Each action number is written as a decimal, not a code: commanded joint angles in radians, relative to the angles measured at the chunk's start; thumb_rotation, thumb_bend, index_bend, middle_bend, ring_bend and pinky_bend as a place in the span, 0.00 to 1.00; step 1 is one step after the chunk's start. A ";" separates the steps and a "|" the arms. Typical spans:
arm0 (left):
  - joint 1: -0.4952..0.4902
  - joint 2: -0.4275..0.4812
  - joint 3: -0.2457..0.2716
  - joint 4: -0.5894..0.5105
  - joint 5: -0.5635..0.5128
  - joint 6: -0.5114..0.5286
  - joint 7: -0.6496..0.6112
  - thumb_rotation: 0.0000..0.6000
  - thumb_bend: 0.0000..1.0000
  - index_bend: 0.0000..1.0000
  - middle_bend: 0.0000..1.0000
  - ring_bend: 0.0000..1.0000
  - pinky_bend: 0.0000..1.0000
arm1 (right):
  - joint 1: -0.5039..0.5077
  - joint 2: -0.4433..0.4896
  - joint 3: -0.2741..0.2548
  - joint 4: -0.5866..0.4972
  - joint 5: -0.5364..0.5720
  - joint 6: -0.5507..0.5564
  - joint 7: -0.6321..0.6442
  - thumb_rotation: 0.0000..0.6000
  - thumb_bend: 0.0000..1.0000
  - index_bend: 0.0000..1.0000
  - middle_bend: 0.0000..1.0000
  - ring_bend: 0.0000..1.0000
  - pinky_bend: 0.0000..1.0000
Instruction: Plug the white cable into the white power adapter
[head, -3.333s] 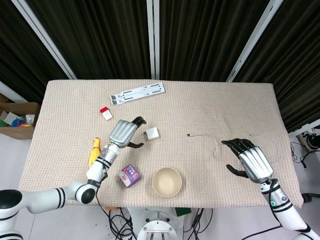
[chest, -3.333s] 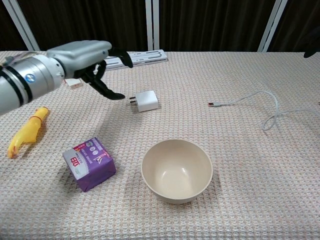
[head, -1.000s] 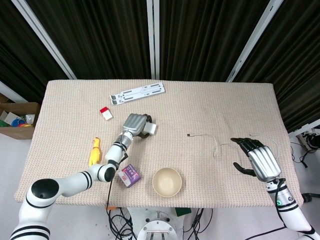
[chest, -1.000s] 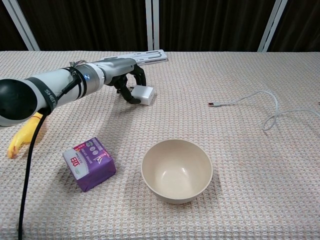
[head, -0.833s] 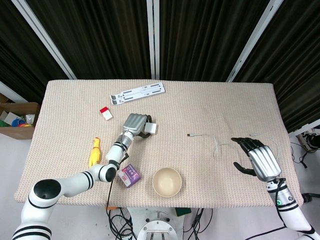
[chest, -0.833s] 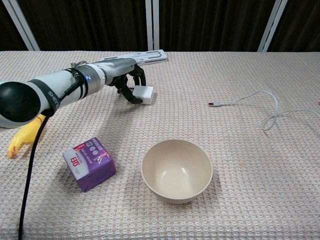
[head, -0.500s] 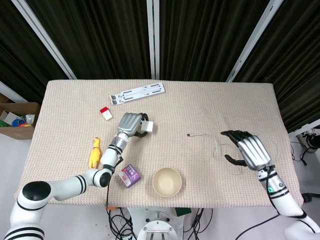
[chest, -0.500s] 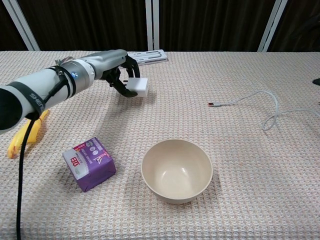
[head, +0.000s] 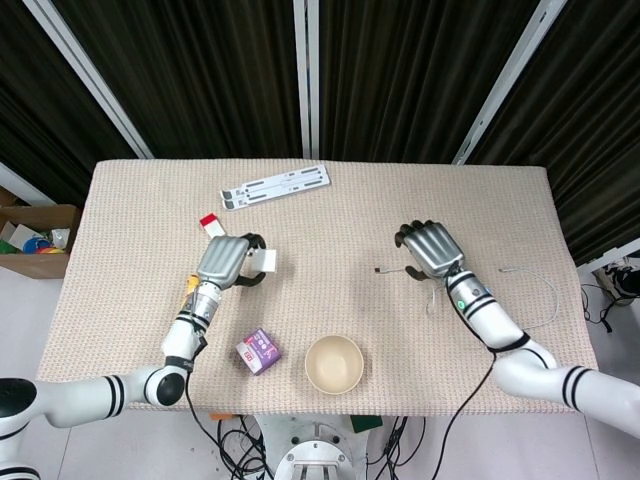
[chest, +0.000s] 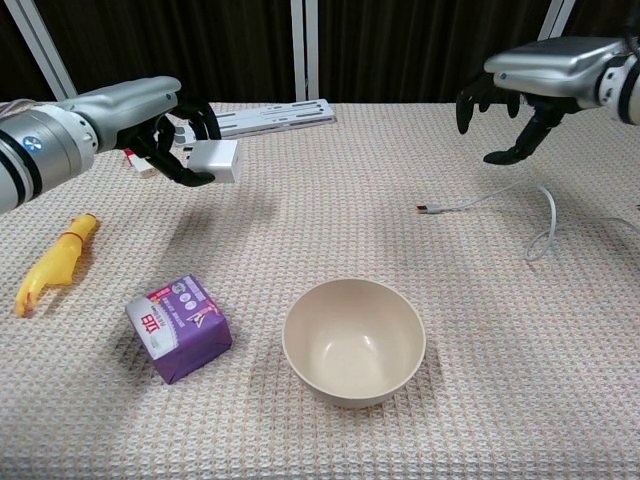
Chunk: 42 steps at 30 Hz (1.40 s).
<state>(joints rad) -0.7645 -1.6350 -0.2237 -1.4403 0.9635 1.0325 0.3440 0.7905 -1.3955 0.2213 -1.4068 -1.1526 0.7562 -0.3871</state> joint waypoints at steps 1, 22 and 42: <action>0.005 0.003 0.004 0.001 0.004 -0.002 -0.009 0.93 0.22 0.60 0.55 0.73 0.97 | 0.071 -0.107 -0.011 0.118 0.085 -0.065 -0.074 1.00 0.30 0.45 0.29 0.20 0.37; -0.004 -0.024 0.008 0.048 0.016 -0.053 -0.034 0.93 0.22 0.60 0.54 0.73 0.97 | 0.105 -0.255 -0.061 0.217 0.262 -0.022 -0.128 1.00 0.35 0.51 0.23 0.06 0.21; 0.004 -0.023 0.012 0.058 0.028 -0.062 -0.050 0.93 0.22 0.60 0.53 0.73 0.97 | 0.126 -0.305 -0.066 0.270 0.315 -0.025 -0.134 1.00 0.41 0.54 0.23 0.06 0.21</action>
<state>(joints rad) -0.7607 -1.6582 -0.2120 -1.3824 0.9911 0.9706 0.2943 0.9162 -1.7006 0.1559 -1.1366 -0.8379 0.7304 -0.5207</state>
